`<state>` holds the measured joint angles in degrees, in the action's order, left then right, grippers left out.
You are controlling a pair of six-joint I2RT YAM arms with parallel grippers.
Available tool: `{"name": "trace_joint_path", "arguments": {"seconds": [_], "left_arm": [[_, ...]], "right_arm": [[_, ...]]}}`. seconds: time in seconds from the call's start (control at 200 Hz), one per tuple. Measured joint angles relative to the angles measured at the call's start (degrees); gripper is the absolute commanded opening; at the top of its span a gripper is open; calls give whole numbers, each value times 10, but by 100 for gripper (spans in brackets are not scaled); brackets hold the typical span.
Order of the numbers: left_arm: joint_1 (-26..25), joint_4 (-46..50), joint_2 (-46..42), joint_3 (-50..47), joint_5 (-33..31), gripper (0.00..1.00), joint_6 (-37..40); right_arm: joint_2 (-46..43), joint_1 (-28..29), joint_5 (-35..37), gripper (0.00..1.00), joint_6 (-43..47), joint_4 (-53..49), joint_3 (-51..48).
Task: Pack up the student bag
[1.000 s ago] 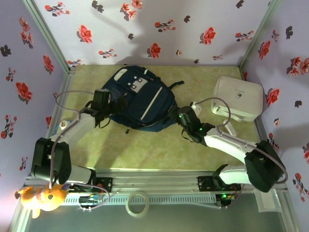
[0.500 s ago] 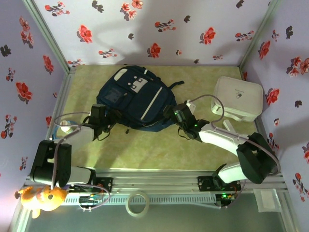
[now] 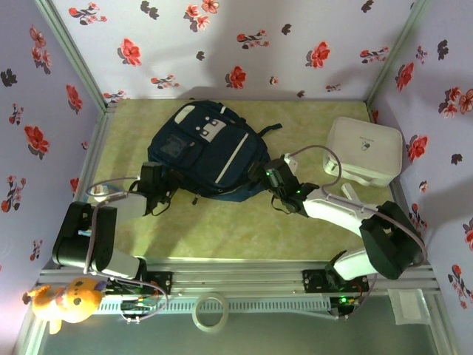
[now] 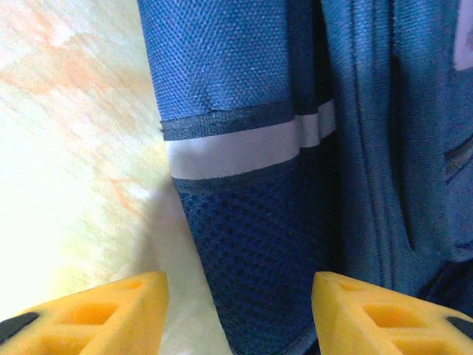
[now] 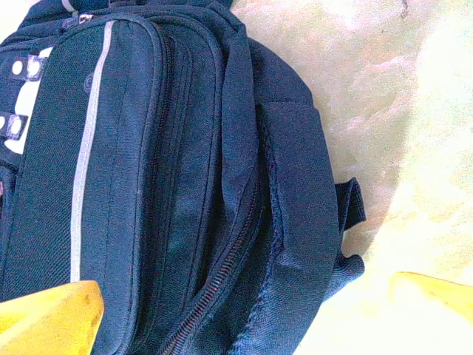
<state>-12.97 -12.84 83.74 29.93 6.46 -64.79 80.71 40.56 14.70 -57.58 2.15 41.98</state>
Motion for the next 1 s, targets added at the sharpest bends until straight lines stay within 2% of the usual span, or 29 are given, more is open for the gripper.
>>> {"name": "trace_joint_path", "arguments": {"seconds": [0.235,0.635,0.765,0.87,0.935,1.0], "left_arm": [[20,-23,19,6,3,45,-9],[22,-73,59,11,28,36,-27],[23,-79,63,11,29,26,-29],[23,-86,63,11,32,13,-29],[24,-84,58,11,33,0,-23],[24,-75,42,11,34,0,-18]], "right_arm": [[7,0,-6,99,1,1,11],[13,0,-10,99,2,-1,28],[17,0,-14,99,2,-2,28],[18,1,-16,97,2,-2,28],[18,3,-17,96,7,-3,29],[18,7,-17,95,13,-8,31]]}}
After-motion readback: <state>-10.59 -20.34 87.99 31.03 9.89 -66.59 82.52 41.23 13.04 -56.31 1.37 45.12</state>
